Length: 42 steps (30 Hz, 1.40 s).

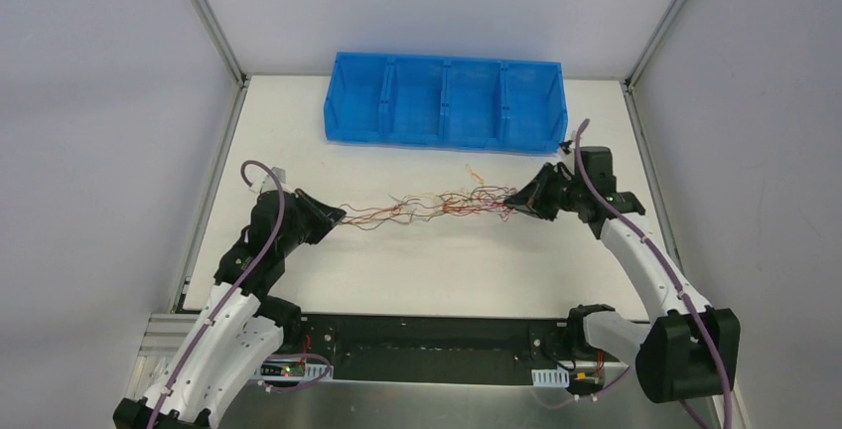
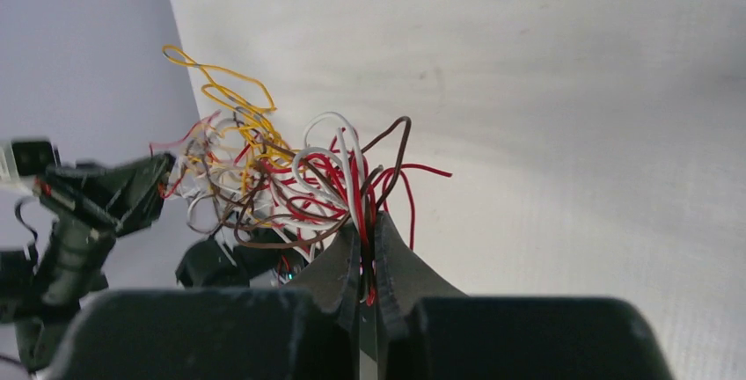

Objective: Untangle the cables

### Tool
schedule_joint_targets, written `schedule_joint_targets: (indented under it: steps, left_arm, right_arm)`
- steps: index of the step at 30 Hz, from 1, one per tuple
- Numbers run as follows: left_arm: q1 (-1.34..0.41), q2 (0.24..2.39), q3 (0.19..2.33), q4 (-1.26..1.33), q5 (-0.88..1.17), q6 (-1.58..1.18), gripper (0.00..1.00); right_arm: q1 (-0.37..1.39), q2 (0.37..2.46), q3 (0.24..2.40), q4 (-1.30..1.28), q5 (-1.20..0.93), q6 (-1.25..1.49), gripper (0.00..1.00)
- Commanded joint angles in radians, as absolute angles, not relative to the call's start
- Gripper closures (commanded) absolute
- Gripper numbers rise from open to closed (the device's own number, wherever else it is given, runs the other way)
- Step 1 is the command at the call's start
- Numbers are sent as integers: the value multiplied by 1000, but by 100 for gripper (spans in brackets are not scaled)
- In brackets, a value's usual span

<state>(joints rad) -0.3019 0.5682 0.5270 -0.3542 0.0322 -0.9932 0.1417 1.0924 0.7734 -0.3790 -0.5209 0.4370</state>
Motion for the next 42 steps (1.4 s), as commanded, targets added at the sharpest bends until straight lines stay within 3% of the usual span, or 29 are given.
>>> schedule_joint_targets:
  steps: [1,16,21,25,26,28,29,30,31,34,42]
  left_arm:
    - [-209,541,636,-570,-131,-971,100]
    - [103,695,801,-708,-126,-885,100]
    - [208,844,768,-582,166,-837,100]
    - [204,985,725,-450,476,-789,99]
    - [202,986,715,-430,511,-777,86]
    - [186,956,706,-398,548,-755,42]
    - [173,938,708,-385,564,-745,26]
    - [156,924,710,-368,582,-741,14]
    - [134,916,712,-334,615,-744,8]
    - [16,958,710,-182,666,-786,6]
    - [-432,1219,722,176,576,-927,10]
  right_arm:
    - [-47,1033,755,-497,-411,405,100]
    - [-285,991,737,-579,-283,434,100]
    - [-263,1060,701,-446,-542,478,95]
    - [-63,1118,704,-336,-619,509,96]
    - [-14,1118,706,-304,-621,525,95]
    - [83,1124,715,-248,-614,554,92]
    - [121,1135,722,-218,-624,564,91]
    - [155,1149,731,-201,-622,574,91]
    - [187,1164,744,-188,-618,577,92]
    - [279,1200,763,-124,-623,599,93]
    - [479,1272,855,-52,-562,647,91]
